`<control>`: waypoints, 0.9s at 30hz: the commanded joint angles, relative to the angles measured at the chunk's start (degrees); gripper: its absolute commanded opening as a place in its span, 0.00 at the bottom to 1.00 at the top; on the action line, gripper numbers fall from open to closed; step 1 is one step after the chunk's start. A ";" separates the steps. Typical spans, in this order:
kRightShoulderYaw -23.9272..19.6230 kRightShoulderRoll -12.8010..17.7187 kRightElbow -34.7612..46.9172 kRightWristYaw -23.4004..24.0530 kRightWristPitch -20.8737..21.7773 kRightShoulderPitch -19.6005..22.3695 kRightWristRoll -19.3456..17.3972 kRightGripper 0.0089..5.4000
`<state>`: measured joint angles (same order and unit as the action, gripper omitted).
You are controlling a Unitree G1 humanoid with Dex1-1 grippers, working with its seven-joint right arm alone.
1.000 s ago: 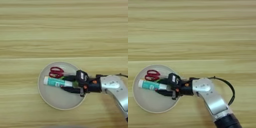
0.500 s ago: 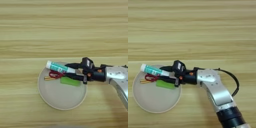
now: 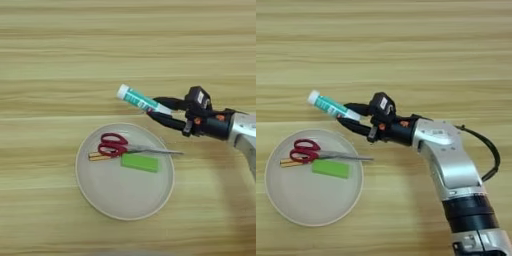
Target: Move the objects on the table
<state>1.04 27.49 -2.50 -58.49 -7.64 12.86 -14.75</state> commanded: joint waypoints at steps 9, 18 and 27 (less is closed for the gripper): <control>-4.70 3.56 -8.19 3.81 6.21 6.43 2.60 0.31; -5.47 4.31 -19.41 4.94 11.34 8.54 5.39 0.31; -5.21 4.49 -28.70 5.51 15.68 10.49 7.65 0.31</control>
<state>-2.88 29.30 -31.52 -55.06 5.64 18.17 -7.61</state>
